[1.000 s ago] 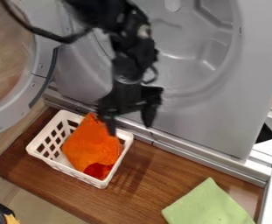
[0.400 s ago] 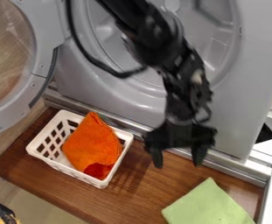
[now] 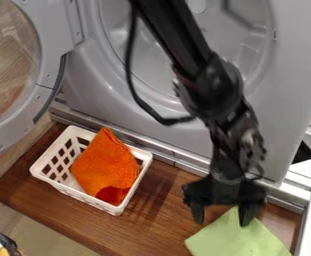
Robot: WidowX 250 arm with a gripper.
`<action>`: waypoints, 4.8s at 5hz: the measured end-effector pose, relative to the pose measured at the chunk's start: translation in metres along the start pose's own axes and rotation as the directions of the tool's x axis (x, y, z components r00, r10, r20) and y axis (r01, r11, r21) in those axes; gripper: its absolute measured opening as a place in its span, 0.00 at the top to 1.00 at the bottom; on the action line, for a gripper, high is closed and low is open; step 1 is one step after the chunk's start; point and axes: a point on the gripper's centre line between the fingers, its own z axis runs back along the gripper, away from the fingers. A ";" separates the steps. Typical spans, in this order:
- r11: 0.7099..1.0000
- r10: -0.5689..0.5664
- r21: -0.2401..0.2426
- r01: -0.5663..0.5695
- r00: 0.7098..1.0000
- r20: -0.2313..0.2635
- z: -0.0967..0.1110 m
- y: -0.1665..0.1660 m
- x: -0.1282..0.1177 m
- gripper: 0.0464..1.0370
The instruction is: Take the green cloth and put inside the washing machine
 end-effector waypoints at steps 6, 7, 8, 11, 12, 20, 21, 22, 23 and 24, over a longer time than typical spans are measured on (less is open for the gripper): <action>0.996 -0.013 0.088 0.012 1.000 0.013 -0.018 0.002 -0.008 0.95; 0.998 0.012 0.055 -0.014 0.999 0.047 0.001 0.003 0.003 0.96; 0.998 0.041 0.045 -0.046 0.992 0.118 0.029 0.011 0.014 0.96; 0.950 0.312 -0.083 -0.301 0.902 0.298 0.085 0.064 0.083 0.96; 0.938 0.345 -0.102 -0.330 0.880 0.325 0.092 0.072 0.098 0.96; 0.929 0.370 -0.165 -0.332 0.859 0.354 0.094 0.065 0.192 0.12; 0.929 0.369 -0.149 -0.338 0.864 0.342 0.091 0.068 0.188 0.03; 0.934 0.357 -0.133 -0.331 0.872 0.336 0.095 0.071 0.182 0.03; 0.934 0.356 -0.136 -0.329 0.868 0.347 0.105 0.073 0.177 0.04; 0.937 0.349 -0.135 -0.322 0.867 0.355 0.119 0.076 0.170 0.04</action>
